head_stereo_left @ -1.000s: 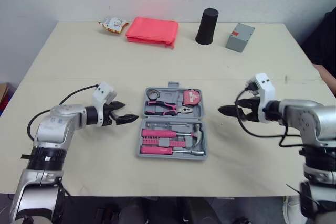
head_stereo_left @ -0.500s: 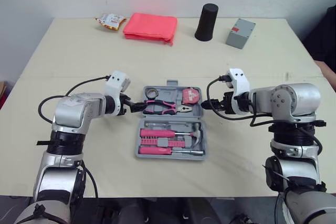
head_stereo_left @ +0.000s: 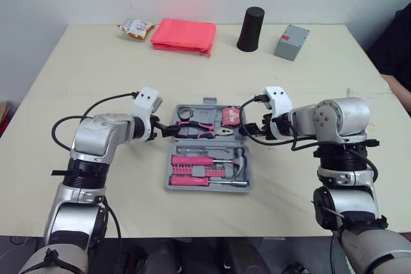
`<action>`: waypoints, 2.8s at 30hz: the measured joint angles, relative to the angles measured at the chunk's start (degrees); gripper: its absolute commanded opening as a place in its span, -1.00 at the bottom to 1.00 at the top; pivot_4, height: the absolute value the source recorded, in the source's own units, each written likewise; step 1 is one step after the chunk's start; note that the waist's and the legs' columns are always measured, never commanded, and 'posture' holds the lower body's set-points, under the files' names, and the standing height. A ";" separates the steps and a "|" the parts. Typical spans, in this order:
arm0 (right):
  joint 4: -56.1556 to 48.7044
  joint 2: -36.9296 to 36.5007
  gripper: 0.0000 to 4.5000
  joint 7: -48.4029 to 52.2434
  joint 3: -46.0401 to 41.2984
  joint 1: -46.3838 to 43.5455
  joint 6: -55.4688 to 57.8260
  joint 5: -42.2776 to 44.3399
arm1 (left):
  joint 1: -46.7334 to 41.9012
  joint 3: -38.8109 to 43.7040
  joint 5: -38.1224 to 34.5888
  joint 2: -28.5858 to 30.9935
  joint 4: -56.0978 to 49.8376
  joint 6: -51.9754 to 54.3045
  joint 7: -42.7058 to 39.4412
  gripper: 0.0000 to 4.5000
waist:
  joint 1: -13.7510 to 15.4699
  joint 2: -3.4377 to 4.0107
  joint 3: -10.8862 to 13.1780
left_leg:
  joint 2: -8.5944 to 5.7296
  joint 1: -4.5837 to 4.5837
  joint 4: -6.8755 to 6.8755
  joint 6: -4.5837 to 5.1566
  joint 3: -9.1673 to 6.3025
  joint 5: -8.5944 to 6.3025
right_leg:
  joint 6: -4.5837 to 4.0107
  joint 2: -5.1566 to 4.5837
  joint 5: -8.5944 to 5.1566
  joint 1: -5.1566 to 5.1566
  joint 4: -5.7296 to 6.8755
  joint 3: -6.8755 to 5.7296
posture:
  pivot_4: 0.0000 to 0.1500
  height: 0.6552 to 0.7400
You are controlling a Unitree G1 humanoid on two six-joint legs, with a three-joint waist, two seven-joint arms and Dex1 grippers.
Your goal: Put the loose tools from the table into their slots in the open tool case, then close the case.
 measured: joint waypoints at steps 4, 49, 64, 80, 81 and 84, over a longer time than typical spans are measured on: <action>1.62 1.07 0.78 -0.87 0.01 -1.03 0.01 -1.08 | -0.16 -0.32 -0.09 -1.11 0.89 -0.59 0.01 0.43 | -0.08 -0.09 -0.06 | 0.02 0.05 0.01 0.00 0.00 0.00 | 0.00 0.01 0.00 0.05 0.01 0.00 | 1.00 1.00; 5.55 -20.18 0.54 1.33 9.93 44.38 -120.99 -37.40 | 31.48 9.56 9.96 9.02 16.80 -91.71 -10.90 0.89 | 0.26 -0.39 0.09 | -0.11 1.07 -0.73 0.24 0.01 -0.09 | 0.17 -0.14 0.15 1.34 -1.06 -0.04 | 1.00 1.00; -26.62 -30.22 -0.80 28.35 1.70 68.49 -90.51 0.83 | 9.84 3.61 4.81 1.79 22.22 -72.52 -19.93 -0.38 | 1.57 -0.63 0.20 | -0.10 1.36 -0.75 0.39 -0.25 -0.21 | 0.32 -0.08 0.44 2.04 -1.68 -0.35 | 1.00 1.00; -16.91 -21.49 -1.00 30.73 12.24 45.82 -81.21 -9.36 | -7.59 -2.84 12.41 -6.10 55.22 -87.21 -34.55 -0.99 | 1.79 -0.74 0.31 | 0.04 0.87 -0.23 0.34 0.12 -0.26 | 0.30 0.09 0.42 1.35 -1.39 -0.10 | 1.00 1.00; -15.38 -20.66 -1.00 30.78 12.34 44.40 -81.79 -9.99 | -6.59 -2.32 11.98 -5.86 54.16 -87.07 -35.22 -0.99 | 1.64 -0.74 0.31 | 0.06 0.87 -0.18 0.35 0.14 -0.26 | 0.30 0.09 0.42 1.34 -1.34 -0.05 | 1.00 1.00; -9.66 -17.86 -1.00 30.75 12.90 39.96 -83.63 -11.91 | -1.76 -1.06 10.19 -5.01 48.14 -85.46 -36.64 -0.99 | 1.36 -0.74 0.31 | 0.11 0.88 -0.09 0.36 0.19 -0.27 | 0.30 0.12 0.42 1.30 -1.18 0.01 | 1.00 1.00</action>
